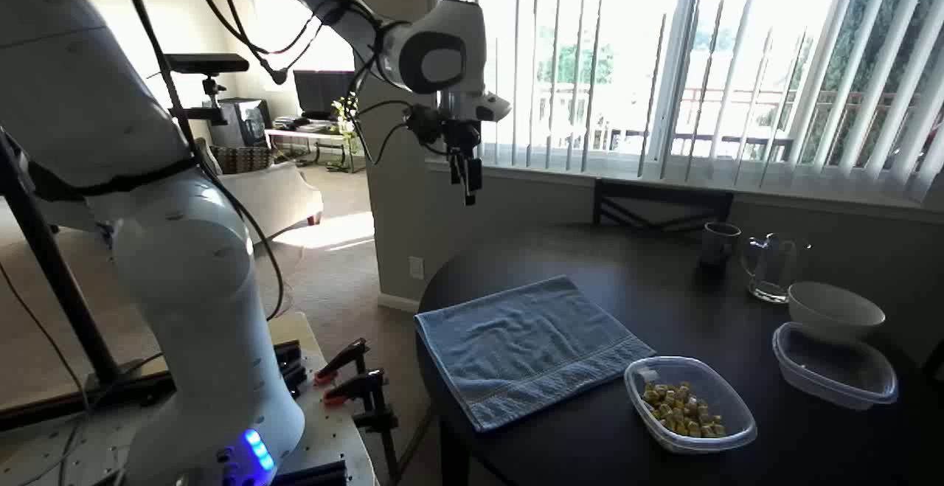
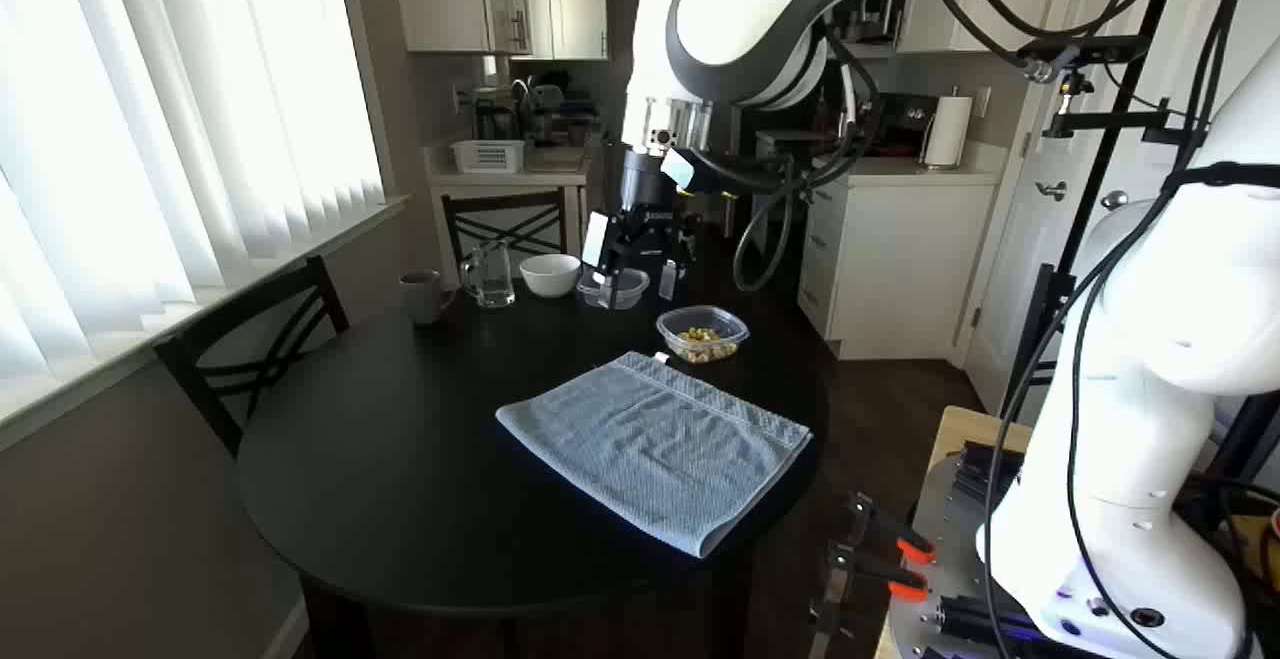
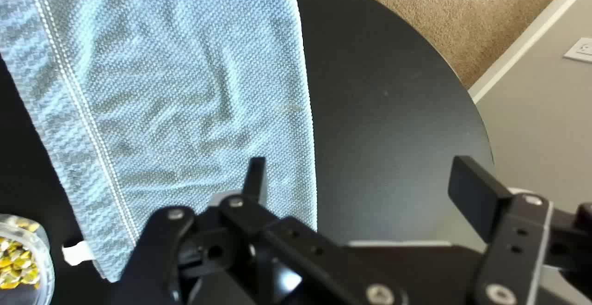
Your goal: Pour the contents of the bowl onto the blue towel
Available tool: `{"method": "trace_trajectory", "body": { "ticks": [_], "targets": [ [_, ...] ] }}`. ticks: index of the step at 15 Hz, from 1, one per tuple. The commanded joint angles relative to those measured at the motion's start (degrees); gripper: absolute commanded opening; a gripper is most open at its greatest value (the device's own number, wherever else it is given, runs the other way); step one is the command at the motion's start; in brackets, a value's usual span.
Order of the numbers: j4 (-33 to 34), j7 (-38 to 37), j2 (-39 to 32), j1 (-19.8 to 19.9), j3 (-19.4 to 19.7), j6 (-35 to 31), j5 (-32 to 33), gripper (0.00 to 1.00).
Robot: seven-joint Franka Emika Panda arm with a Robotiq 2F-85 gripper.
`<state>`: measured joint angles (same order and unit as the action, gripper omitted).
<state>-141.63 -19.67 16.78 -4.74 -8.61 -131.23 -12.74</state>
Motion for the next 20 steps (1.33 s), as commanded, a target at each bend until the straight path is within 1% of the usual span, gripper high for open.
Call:
{"method": "trace_trajectory", "body": {
  "ticks": [1,12,14,17,18,20],
  "targets": [
    [0.1,-0.1,0.0,-0.2,0.2,0.1,0.1,1.00],
    [0.1,-0.1,0.0,-0.2,0.2,0.1,0.1,1.00],
    [-0.2,-0.7,-0.1,1.7,1.0,1.3,3.1,1.00],
    [-0.8,1.7,1.4,5.6,4.1,1.0,9.3,1.00],
    [-0.7,2.1,1.0,7.0,5.3,0.4,11.4,1.00],
    [0.4,4.0,-1.7,9.0,8.0,-1.6,12.9,1.00]
  ]
}}
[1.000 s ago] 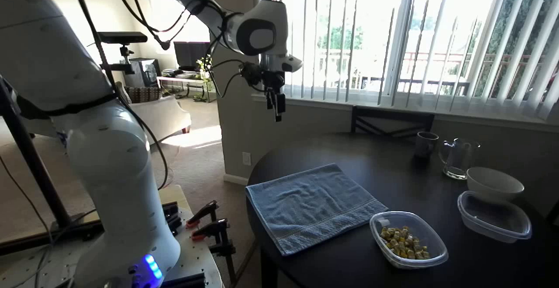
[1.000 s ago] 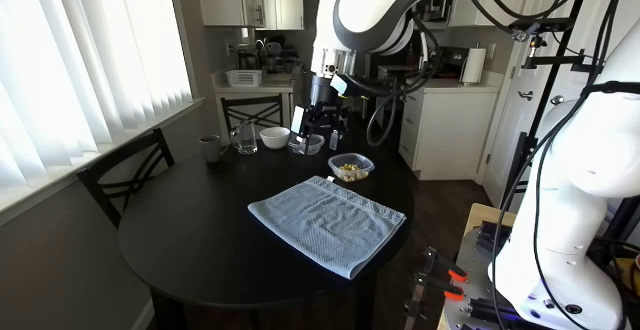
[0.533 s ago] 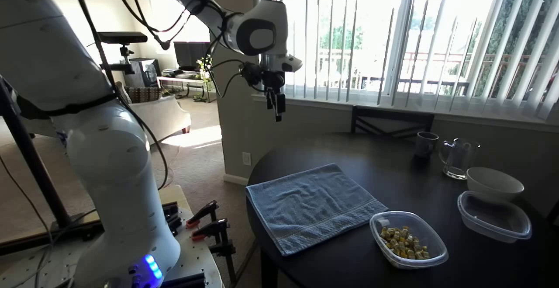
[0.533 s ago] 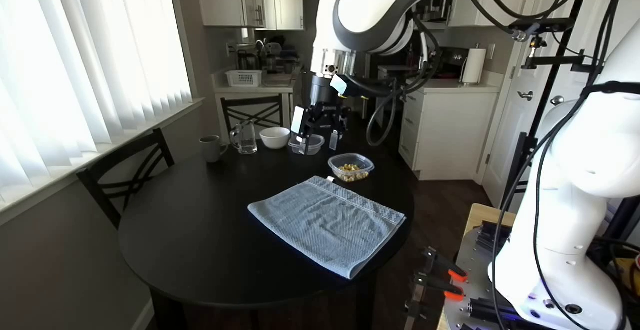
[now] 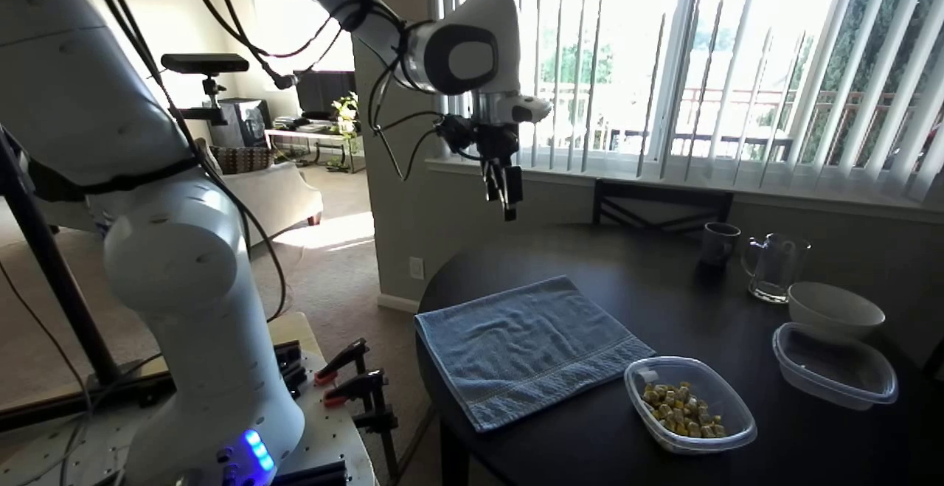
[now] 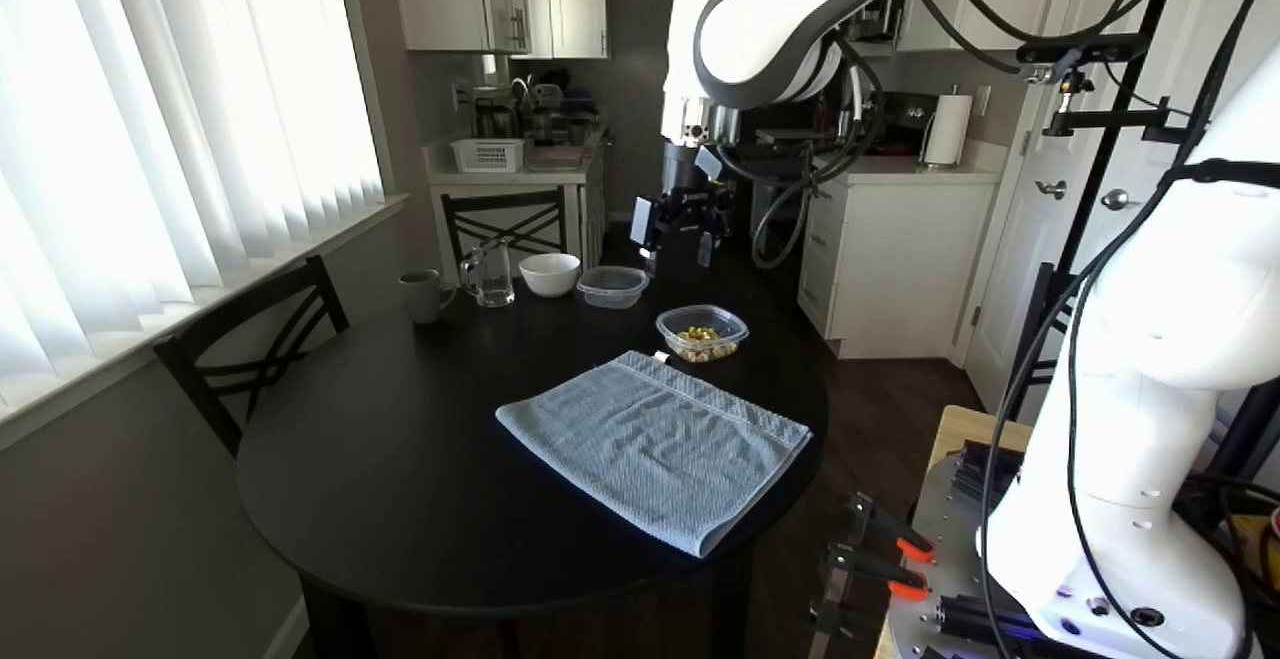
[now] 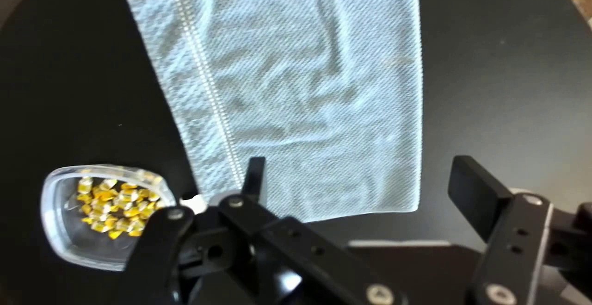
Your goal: Pour the contents of the bowl onto the blue towel
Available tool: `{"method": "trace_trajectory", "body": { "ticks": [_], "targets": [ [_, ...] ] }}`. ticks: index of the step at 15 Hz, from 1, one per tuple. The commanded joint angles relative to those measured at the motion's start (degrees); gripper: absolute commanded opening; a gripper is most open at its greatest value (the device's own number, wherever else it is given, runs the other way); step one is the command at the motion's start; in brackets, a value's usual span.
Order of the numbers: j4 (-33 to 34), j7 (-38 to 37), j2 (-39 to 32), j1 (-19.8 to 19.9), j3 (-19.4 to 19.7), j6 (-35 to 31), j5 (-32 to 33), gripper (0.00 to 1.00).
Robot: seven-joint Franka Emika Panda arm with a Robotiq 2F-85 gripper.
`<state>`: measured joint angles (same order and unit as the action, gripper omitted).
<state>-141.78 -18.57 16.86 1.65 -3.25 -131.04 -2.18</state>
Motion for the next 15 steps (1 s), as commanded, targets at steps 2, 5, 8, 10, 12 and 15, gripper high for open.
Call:
{"method": "trace_trajectory", "body": {
  "ticks": [2,5,8,10,12,15],
  "targets": [
    [1.7,4.4,-5.9,3.8,4.9,-4.3,1.3,1.00],
    [4.2,5.4,-13.0,4.5,7.1,-8.7,0.1,1.00],
    [8.5,2.6,-18.5,5.0,8.1,-8.8,4.1,1.00],
    [11.0,0.4,-20.9,5.0,9.2,-7.0,8.5,1.00],
    [12.9,-1.5,-22.8,4.9,10.7,-6.0,12.2,1.00],
    [15.9,0.4,-26.4,5.4,12.6,-5.4,12.3,1.00]
  ]
}}
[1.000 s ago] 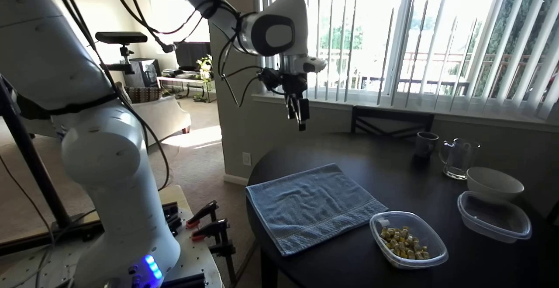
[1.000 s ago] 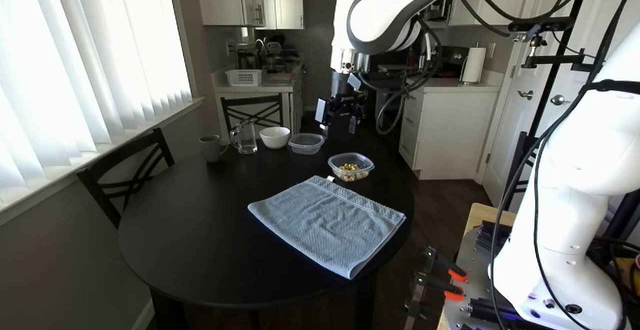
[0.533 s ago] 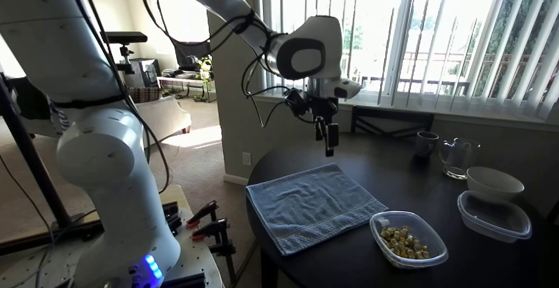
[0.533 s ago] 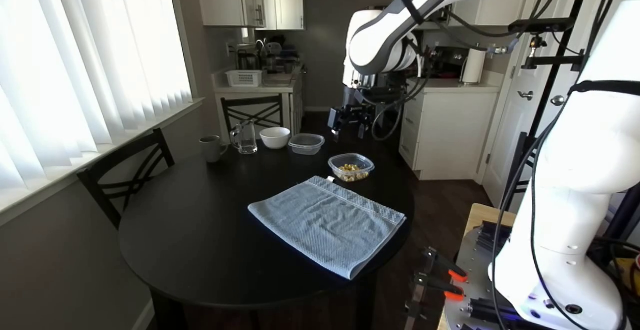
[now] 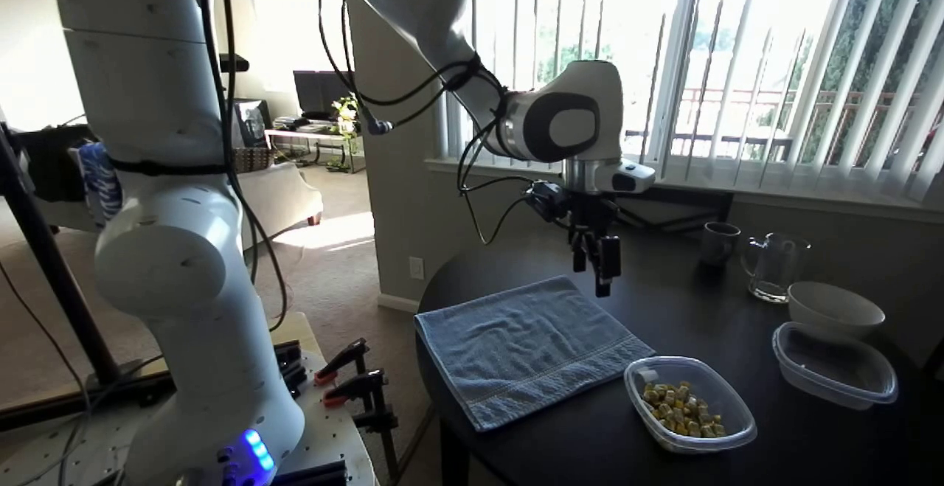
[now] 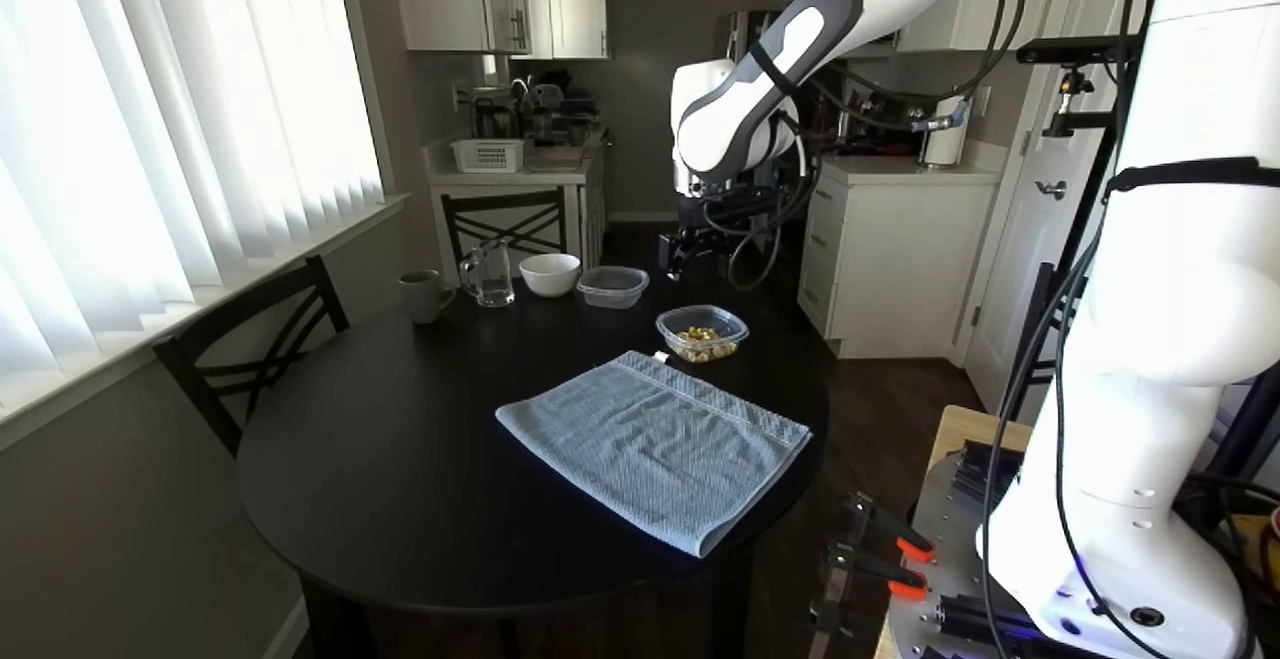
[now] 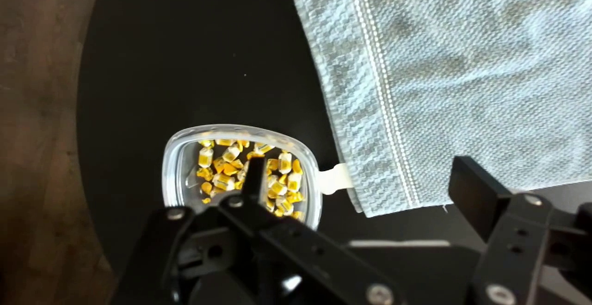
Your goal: Pour the contents of the bowl onto the blue towel
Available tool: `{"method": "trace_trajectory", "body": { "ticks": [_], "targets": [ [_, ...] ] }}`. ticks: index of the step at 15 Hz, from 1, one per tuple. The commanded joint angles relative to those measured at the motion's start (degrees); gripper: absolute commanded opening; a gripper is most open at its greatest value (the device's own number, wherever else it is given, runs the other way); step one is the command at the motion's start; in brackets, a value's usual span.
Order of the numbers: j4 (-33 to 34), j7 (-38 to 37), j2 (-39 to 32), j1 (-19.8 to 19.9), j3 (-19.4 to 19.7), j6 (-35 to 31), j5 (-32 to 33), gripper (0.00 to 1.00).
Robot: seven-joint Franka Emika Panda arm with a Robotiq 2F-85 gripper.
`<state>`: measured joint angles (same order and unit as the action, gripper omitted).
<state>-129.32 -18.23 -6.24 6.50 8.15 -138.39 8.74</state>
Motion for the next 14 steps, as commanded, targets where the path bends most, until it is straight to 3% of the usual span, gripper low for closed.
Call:
{"method": "trace_trajectory", "body": {
  "ticks": [1,7,12,13,14],
  "targets": [
    [4.4,1.2,-4.4,0.8,1.6,1.9,0.4,1.00],
    [13.5,11.8,-11.0,4.1,2.0,2.7,-5.0,1.00],
    [21.6,23.9,-17.1,8.1,-1.7,4.2,-17.1,1.00],
    [17.8,19.1,-14.5,6.1,0.7,1.9,-12.8,1.00],
    [19.3,20.8,-15.7,6.7,-0.1,2.5,-14.5,1.00]
  ]
}}
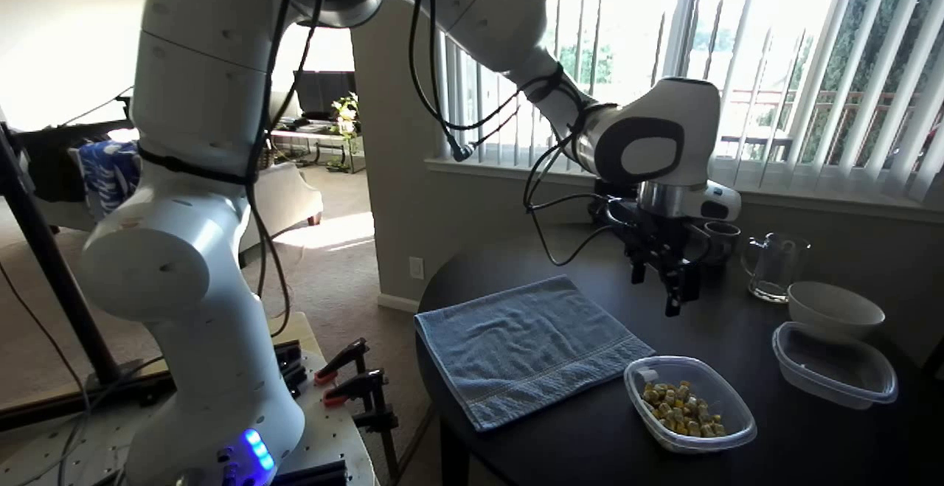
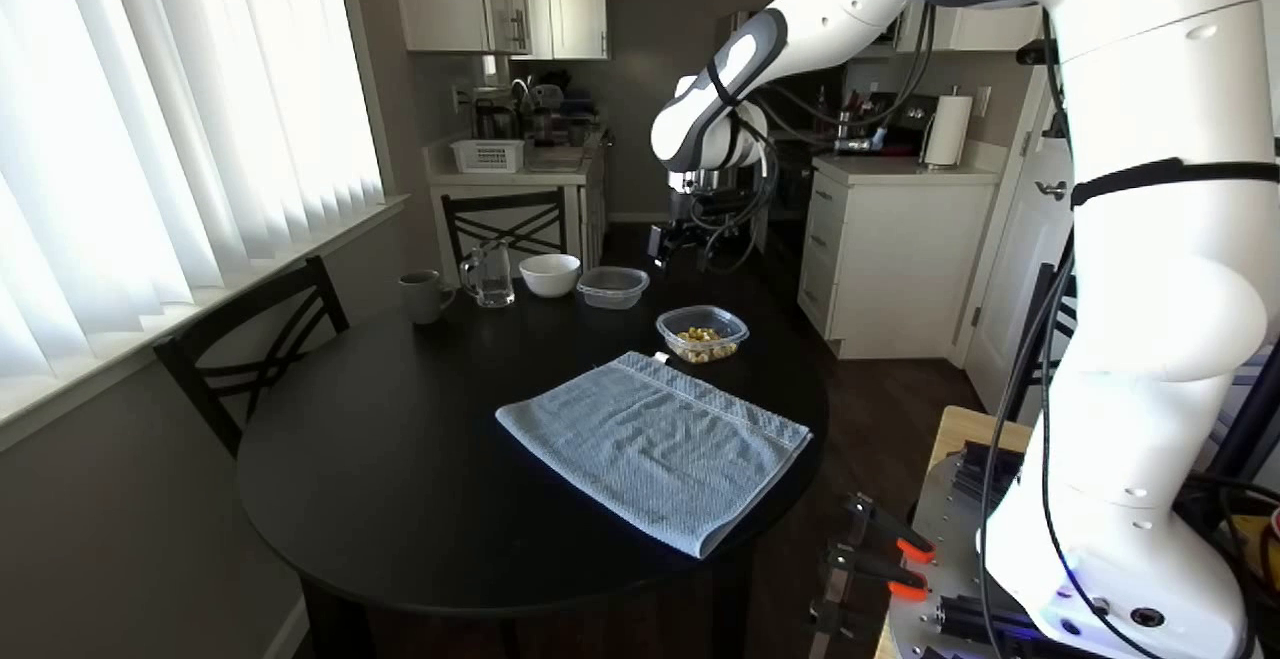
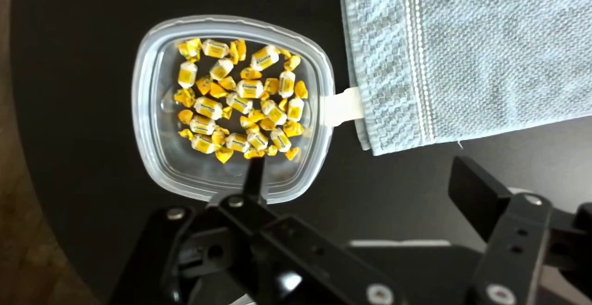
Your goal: Pour the contents of the bowl onto the blue towel
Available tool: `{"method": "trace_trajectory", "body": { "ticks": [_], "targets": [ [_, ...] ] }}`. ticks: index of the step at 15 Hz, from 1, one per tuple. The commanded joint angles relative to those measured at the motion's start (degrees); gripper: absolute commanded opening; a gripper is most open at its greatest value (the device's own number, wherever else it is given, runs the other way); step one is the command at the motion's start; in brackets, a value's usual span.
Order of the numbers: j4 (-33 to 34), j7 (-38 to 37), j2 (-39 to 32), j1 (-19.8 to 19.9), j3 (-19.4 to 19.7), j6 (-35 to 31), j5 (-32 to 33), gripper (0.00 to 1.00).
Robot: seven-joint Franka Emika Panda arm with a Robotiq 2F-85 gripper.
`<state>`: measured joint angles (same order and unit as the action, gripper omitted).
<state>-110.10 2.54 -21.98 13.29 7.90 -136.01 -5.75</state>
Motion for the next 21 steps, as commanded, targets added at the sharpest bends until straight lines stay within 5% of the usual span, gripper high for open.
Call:
{"method": "trace_trajectory", "body": {
  "ticks": [1,8,21],
  "targets": [
    [1.1,0.5,-0.8,0.1,-0.2,0.5,-0.7,1.00],
    [2.0,0.6,-1.6,0.2,-0.6,0.8,-0.9,1.00],
    [25.3,3.0,-23.2,5.7,-4.0,9.6,-5.8,1.00]
  ]
}}
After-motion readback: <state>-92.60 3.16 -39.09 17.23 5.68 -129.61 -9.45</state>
